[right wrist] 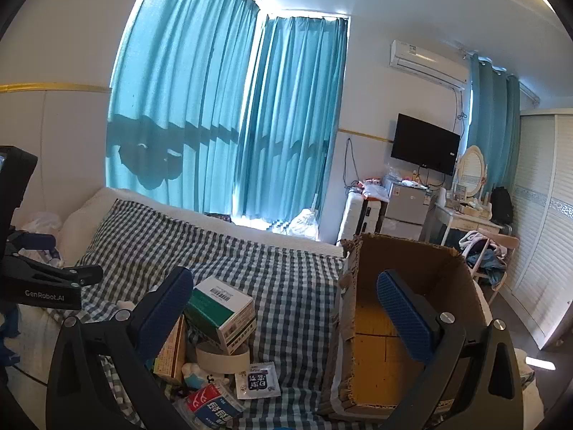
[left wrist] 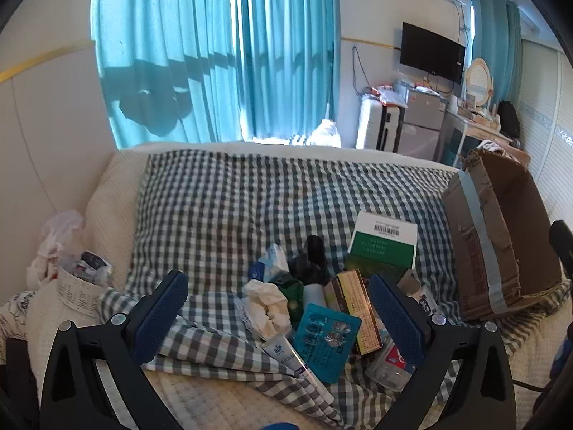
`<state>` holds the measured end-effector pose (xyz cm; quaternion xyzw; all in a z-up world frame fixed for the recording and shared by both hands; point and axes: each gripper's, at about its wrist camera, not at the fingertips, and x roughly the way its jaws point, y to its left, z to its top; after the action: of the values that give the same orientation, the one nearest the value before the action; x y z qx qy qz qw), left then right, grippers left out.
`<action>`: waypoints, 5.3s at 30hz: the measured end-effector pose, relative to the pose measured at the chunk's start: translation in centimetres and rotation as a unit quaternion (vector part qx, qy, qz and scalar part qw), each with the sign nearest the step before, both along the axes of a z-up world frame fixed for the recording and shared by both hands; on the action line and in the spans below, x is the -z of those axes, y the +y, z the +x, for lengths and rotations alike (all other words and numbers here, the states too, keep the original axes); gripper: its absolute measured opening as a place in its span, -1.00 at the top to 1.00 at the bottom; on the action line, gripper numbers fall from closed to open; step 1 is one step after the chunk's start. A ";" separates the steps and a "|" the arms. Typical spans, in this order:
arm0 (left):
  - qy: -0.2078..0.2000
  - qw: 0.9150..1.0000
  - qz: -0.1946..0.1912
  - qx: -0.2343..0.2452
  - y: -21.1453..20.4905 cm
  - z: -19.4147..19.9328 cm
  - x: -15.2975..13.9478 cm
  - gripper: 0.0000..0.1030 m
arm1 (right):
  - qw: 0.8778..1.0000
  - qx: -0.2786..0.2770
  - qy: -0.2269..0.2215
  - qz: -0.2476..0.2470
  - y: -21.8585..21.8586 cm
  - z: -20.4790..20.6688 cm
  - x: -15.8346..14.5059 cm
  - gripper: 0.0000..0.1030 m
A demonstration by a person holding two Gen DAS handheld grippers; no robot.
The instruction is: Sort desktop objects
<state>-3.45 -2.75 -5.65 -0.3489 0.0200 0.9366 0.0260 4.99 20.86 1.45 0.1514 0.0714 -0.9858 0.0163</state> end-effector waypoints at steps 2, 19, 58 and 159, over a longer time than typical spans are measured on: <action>-0.009 1.000 -0.008 0.005 0.2 -0.5 0.7 -1.00 | 1.000 -0.009 -0.014 -0.001 -0.2 -0.4 0.7 -1.00; -0.072 0.987 -0.072 0.123 3.2 -2.3 7.6 -1.00 | 0.985 -0.067 -0.157 -0.011 -1.5 -1.3 9.8 -1.00; -0.159 0.957 0.005 0.243 5.3 -4.6 14.2 -0.93 | 0.943 -0.178 -0.267 0.083 -5.6 -5.7 21.2 -0.94; 0.243 0.960 0.048 0.130 12.4 3.5 -15.3 -0.42 | 0.979 -0.148 -0.129 -0.061 3.0 -3.7 6.7 -0.62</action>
<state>0.00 9.69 9.64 -0.1033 0.0256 0.9817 0.1582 1.25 23.86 -5.21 0.2634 0.0301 -0.9471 0.1807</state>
